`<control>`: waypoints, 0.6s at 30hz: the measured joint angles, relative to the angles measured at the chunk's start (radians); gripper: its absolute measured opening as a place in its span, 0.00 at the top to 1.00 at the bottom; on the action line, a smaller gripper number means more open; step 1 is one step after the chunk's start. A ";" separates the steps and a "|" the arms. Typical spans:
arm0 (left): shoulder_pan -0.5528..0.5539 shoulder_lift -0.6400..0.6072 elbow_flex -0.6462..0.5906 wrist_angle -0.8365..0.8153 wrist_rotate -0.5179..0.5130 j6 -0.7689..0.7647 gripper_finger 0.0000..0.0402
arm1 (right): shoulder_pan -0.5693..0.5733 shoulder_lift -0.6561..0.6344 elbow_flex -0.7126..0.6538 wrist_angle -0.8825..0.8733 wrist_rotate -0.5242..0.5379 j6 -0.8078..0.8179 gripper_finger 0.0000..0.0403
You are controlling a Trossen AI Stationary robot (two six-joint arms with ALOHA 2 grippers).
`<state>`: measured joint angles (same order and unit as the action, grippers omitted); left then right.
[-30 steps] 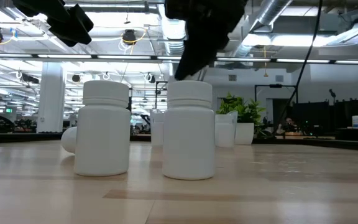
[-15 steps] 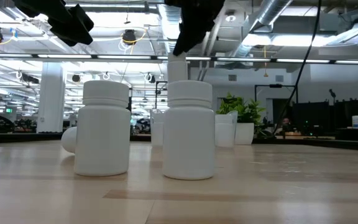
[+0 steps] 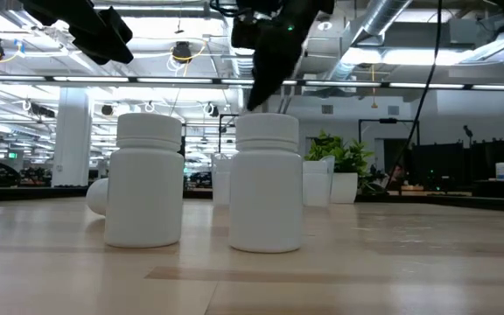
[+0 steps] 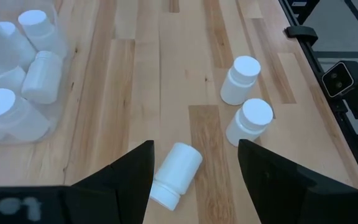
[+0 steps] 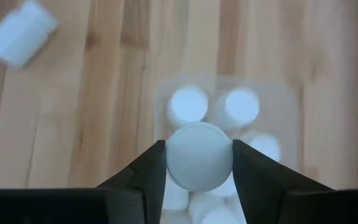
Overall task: Pick and place pill bottles into a basket
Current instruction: Put the white medicine bottle into the transparent bin
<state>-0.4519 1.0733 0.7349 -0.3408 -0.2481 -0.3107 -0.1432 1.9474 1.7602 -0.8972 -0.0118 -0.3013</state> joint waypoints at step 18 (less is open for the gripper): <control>0.000 0.000 0.000 -0.005 -0.002 -0.007 0.45 | -0.030 0.089 0.002 0.031 -0.043 -0.032 0.61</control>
<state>-0.4519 1.0733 0.7353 -0.3454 -0.2501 -0.3180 -0.1730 2.0365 1.7622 -0.8658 -0.0544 -0.3336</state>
